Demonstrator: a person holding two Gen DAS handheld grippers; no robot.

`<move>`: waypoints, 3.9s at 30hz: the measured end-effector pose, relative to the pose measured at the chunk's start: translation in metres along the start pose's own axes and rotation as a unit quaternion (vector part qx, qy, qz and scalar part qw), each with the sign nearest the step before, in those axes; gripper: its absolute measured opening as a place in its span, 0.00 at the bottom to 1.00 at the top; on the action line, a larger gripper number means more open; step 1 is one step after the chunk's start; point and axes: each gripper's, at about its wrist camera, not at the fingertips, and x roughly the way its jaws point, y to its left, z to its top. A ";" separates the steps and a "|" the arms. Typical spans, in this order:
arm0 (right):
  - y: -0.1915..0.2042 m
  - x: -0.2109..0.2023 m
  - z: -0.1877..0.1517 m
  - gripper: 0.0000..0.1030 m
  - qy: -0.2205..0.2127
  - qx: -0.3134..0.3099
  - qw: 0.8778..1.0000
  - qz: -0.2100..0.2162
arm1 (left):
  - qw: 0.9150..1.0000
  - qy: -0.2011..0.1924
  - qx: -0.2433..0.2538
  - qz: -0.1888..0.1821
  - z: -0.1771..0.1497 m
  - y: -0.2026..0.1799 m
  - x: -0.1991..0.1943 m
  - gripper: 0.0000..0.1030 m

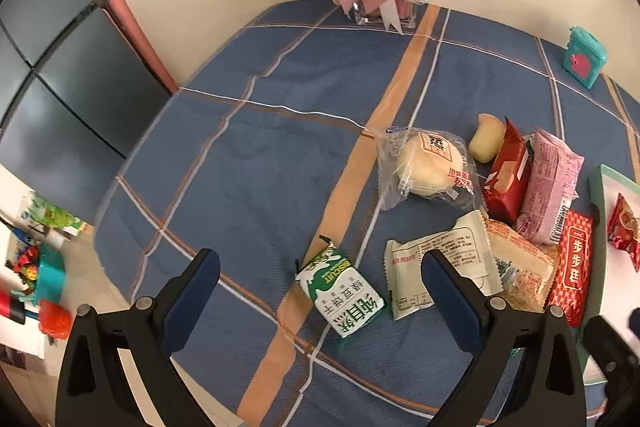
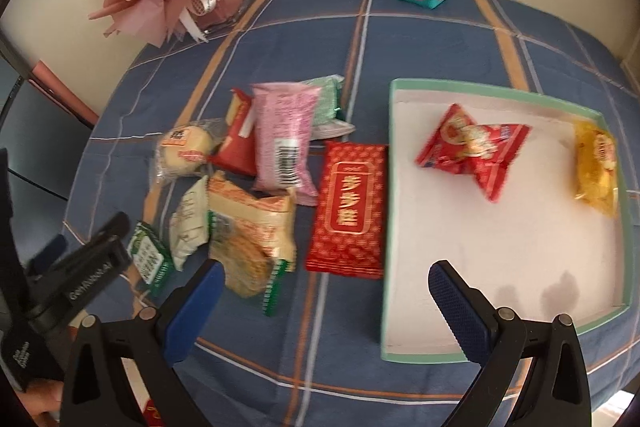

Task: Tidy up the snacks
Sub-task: 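Grasp the green-white biscuit pack with the left tool while the right tool grasps the round cookie pack, then carry both packs into the white tray and open both tools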

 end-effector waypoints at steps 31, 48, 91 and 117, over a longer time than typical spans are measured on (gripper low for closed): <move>0.090 0.067 -0.004 0.75 0.035 -0.158 0.986 -0.031 | 0.994 0.087 -0.052 -0.027 -0.006 0.034 0.084 0.98; 0.117 0.084 -0.042 0.74 0.076 -0.234 0.969 -0.034 | 0.991 0.112 -0.041 -0.062 -0.013 0.013 0.092 0.65; 0.056 -0.021 -0.011 0.51 0.003 -0.191 0.981 0.039 | 0.997 0.027 -0.032 -0.067 -0.005 -0.003 -0.008 0.40; -0.112 -0.065 0.022 0.52 -0.063 0.051 0.997 -0.006 | 0.990 -0.014 0.091 -0.109 0.003 -0.141 -0.082 0.40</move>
